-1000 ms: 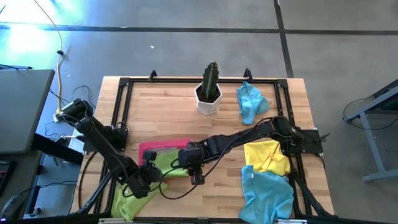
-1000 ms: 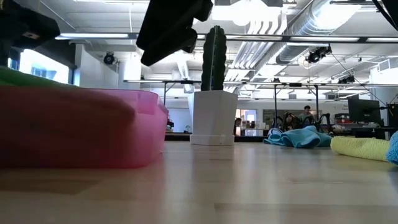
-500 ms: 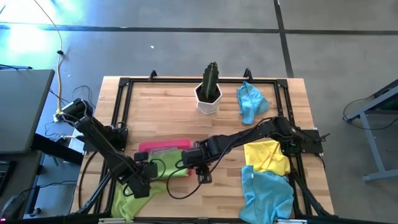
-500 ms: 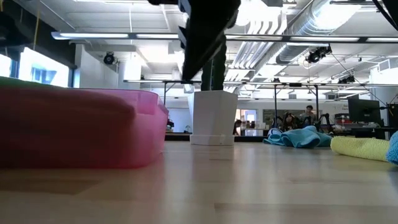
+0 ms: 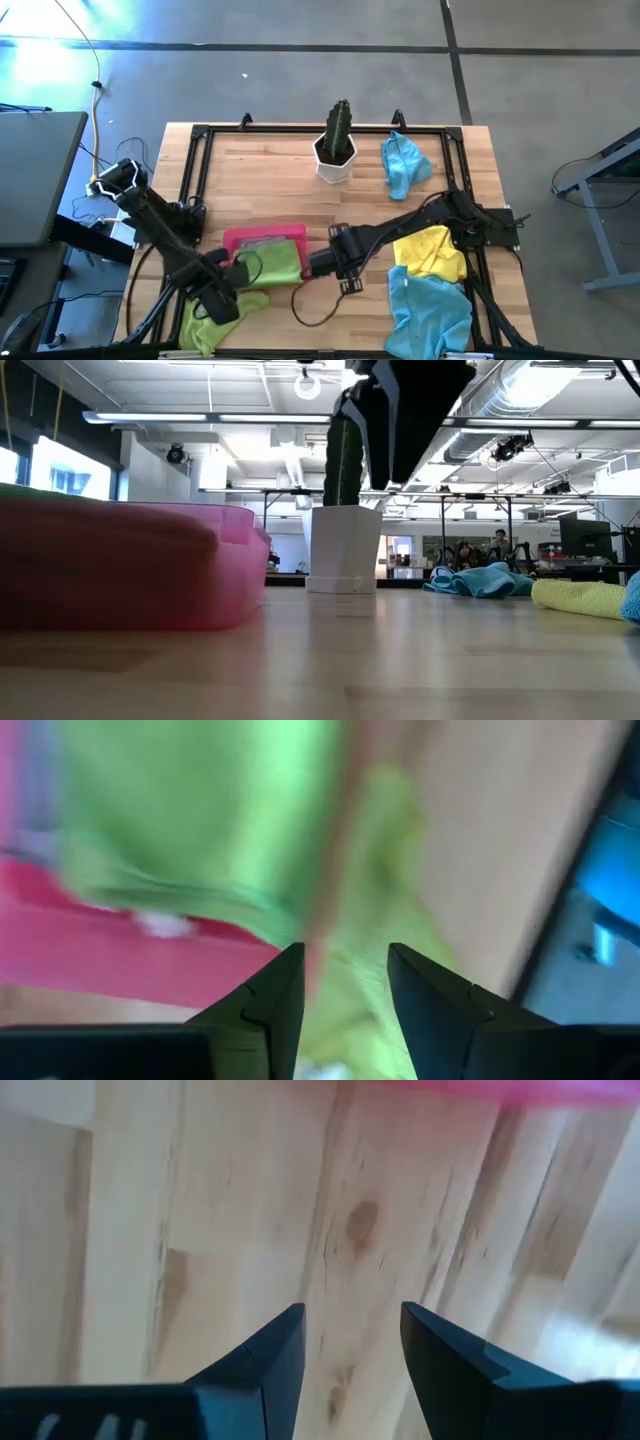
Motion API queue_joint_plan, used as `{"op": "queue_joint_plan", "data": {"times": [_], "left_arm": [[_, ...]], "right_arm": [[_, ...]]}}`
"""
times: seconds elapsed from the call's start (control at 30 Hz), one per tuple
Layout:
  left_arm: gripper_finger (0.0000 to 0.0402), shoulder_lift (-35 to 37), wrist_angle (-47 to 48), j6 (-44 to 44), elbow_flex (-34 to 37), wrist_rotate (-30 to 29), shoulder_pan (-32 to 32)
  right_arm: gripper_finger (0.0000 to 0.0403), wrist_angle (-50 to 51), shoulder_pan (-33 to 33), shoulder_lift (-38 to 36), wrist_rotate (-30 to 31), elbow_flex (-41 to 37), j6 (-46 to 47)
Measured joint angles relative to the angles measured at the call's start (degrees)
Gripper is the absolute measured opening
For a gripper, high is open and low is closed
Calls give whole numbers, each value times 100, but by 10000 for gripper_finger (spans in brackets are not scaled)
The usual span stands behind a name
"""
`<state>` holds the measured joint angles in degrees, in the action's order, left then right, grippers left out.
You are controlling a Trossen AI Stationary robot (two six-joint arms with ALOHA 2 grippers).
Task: Fold microfiber towels
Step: Move the transparent pink bin to the top left of the table
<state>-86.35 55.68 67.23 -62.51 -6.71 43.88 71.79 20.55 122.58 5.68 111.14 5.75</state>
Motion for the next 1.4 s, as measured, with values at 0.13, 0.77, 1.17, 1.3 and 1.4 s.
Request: {"op": "queue_joint_plan", "data": {"times": [0.13, 0.77, 1.17, 1.3, 1.4], "left_arm": [[132, 0, -475, -384, 0, -467, 399], [131, -1142, -611, -1110, 178, -1583, 441], [24, -1029, -546, -1406, 178, -1595, -22], [7, -1029, -104, -1250, 178, -1590, -235], [13, -1029, 405, -1142, 178, -1705, -428]], "right_arm": [[158, -733, 248, -6, 123, -191, -352], [158, -1694, 580, -13, 325, -711, 132], [158, -1542, 578, -15, 322, -709, 196], [158, -1233, 582, -17, 320, -708, 400], [158, -928, 613, -47, 325, -707, 477]]}}
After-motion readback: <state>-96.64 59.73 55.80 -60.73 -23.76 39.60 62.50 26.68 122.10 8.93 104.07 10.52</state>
